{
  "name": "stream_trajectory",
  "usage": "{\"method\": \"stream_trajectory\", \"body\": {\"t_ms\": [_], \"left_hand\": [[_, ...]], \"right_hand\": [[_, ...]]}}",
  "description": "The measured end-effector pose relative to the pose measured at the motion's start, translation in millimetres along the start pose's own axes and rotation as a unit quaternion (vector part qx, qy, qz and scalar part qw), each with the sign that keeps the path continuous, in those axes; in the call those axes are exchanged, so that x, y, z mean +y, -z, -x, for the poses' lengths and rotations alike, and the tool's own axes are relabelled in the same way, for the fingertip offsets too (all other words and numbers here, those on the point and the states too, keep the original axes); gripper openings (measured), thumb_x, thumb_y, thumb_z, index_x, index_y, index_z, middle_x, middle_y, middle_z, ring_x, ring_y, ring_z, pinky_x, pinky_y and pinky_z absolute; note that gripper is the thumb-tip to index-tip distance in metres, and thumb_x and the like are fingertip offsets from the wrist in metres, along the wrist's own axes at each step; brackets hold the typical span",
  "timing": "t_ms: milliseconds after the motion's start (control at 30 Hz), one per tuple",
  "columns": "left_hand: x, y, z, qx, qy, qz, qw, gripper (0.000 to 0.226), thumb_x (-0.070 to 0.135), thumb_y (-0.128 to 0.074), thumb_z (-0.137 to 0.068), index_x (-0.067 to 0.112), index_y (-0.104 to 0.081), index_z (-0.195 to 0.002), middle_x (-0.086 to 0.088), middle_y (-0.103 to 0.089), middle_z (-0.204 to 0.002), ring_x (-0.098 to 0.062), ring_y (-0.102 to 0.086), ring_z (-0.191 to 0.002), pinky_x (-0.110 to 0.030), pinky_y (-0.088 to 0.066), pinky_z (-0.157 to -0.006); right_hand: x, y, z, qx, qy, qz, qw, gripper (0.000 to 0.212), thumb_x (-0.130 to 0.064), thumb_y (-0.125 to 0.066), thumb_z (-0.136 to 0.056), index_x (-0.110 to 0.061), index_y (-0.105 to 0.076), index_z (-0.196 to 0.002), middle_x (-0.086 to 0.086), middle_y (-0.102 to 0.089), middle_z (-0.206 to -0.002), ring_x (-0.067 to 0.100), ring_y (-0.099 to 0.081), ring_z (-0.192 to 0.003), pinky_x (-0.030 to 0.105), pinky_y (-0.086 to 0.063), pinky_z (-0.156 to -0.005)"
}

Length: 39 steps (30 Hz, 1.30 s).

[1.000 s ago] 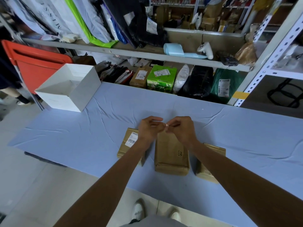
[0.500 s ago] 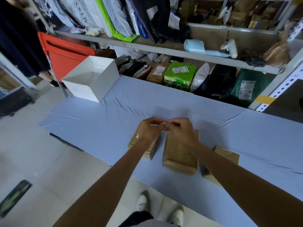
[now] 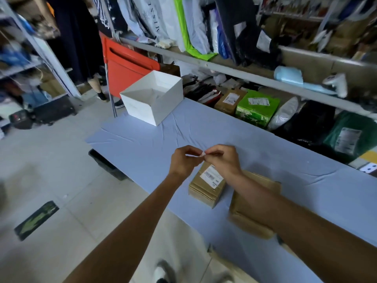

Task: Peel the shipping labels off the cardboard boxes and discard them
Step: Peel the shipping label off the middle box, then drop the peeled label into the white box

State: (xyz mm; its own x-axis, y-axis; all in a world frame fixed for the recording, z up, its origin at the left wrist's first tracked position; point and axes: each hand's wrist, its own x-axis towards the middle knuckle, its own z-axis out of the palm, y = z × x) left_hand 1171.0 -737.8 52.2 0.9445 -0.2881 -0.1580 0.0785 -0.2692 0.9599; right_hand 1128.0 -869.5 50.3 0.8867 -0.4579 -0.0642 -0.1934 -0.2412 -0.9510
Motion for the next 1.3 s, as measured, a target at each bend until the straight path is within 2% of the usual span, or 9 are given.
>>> {"method": "stream_trajectory", "body": {"t_ms": [167, 267, 600, 800, 967, 1033, 1133, 1233, 1300], "left_hand": [[-10.1, 57.7, -12.5, 0.017, -0.022, -0.017, 0.999, 0.010, 0.011, -0.075, -0.076, 0.011, -0.070, -0.084, -0.005, -0.072, -0.082, -0.009, -0.066, -0.065, -0.018, -0.052, -0.063], [-14.8, 97.0, -19.4, 0.039, -0.027, -0.019, 0.999, 0.008, 0.006, -0.071, -0.078, 0.009, -0.070, -0.086, -0.005, -0.072, -0.080, -0.004, -0.064, -0.061, -0.012, -0.049, -0.061], [-35.4, 185.2, -48.8, 0.047, -0.029, -0.051, 0.997, 0.008, 0.007, -0.069, -0.082, 0.010, -0.070, -0.088, -0.002, -0.070, -0.082, -0.005, -0.064, -0.066, -0.008, -0.049, -0.061], [-31.2, 207.0, -92.5, 0.069, -0.018, -0.047, 0.996, 0.007, 0.010, -0.068, -0.082, 0.013, -0.069, -0.088, -0.002, -0.071, -0.085, -0.008, -0.065, -0.073, -0.005, -0.048, -0.061], [-23.6, 224.3, -153.8, 0.061, -0.021, -0.065, 0.996, 0.008, 0.017, -0.073, -0.080, 0.013, -0.070, -0.087, 0.000, -0.071, -0.081, -0.006, -0.066, -0.072, -0.017, -0.053, -0.070], [-17.6, 228.1, -178.7, 0.056, -0.021, -0.080, 0.995, 0.009, 0.019, -0.074, -0.079, 0.015, -0.069, -0.085, 0.001, -0.070, -0.080, -0.006, -0.067, -0.072, -0.015, -0.052, -0.069], [-8.7, 229.7, -211.5, 0.043, -0.029, -0.095, 0.994, 0.012, 0.021, -0.074, -0.079, 0.014, -0.069, -0.087, 0.001, -0.070, -0.082, -0.006, -0.067, -0.072, -0.011, -0.050, -0.066], [-2.0, 233.3, -238.2, 0.032, -0.031, -0.107, 0.993, 0.015, 0.021, -0.074, -0.080, 0.011, -0.069, -0.090, 0.005, -0.068, -0.081, 0.004, -0.063, -0.066, -0.002, -0.046, -0.061], [1.3, 238.3, -256.0, 0.023, -0.031, -0.111, 0.993, 0.014, 0.019, -0.074, -0.079, 0.012, -0.068, -0.090, 0.006, -0.066, -0.079, 0.008, -0.061, -0.061, -0.001, -0.045, -0.059]], "right_hand": [[-30.5, -50.8, -7.4, -0.043, 0.002, 0.014, 0.999, 0.006, -0.009, -0.078, -0.073, -0.015, -0.076, -0.071, 0.001, -0.073, -0.071, 0.016, -0.071, -0.073, 0.029, -0.058, -0.076], [-47.8, -87.1, -9.7, -0.069, 0.032, 0.030, 0.997, 0.010, -0.005, -0.078, -0.072, -0.015, -0.075, -0.073, 0.003, -0.073, -0.073, 0.018, -0.071, -0.074, 0.033, -0.059, -0.078], [-79.0, -174.1, -23.2, -0.092, 0.055, 0.057, 0.993, 0.008, -0.011, -0.079, -0.074, -0.009, -0.073, -0.079, 0.002, -0.072, -0.072, 0.011, -0.070, -0.066, 0.022, -0.057, -0.067], [-88.0, -205.9, -71.0, -0.095, 0.041, 0.053, 0.993, 0.006, -0.015, -0.075, -0.076, -0.016, -0.072, -0.071, -0.002, -0.071, -0.067, 0.013, -0.071, -0.065, 0.033, -0.060, -0.072], [-95.5, -231.1, -127.3, -0.079, 0.064, 0.055, 0.993, 0.006, -0.009, -0.078, -0.074, -0.010, -0.072, -0.076, -0.001, -0.071, -0.068, 0.010, -0.069, -0.064, 0.022, -0.054, -0.064], [-99.2, -238.8, -147.4, -0.059, 0.063, 0.054, 0.995, 0.008, -0.008, -0.078, -0.073, -0.006, -0.071, -0.077, 0.003, -0.071, -0.071, 0.013, -0.069, -0.067, 0.023, -0.054, -0.065], [-106.5, -243.9, -174.5, -0.037, 0.061, 0.079, 0.994, 0.011, -0.007, -0.078, -0.071, -0.004, -0.071, -0.080, 0.006, -0.072, -0.076, 0.014, -0.068, -0.070, 0.015, -0.050, -0.062], [-116.0, -246.4, -201.5, -0.032, 0.059, 0.090, 0.994, 0.011, -0.008, -0.079, -0.070, -0.006, -0.073, -0.078, 0.004, -0.073, -0.076, 0.013, -0.068, -0.071, 0.014, -0.049, -0.064], [-122.8, -250.4, -215.1, -0.024, 0.053, 0.092, 0.994, 0.010, -0.008, -0.079, -0.070, -0.007, -0.073, -0.077, 0.002, -0.072, -0.073, 0.011, -0.068, -0.070, 0.016, -0.049, -0.066]]}}
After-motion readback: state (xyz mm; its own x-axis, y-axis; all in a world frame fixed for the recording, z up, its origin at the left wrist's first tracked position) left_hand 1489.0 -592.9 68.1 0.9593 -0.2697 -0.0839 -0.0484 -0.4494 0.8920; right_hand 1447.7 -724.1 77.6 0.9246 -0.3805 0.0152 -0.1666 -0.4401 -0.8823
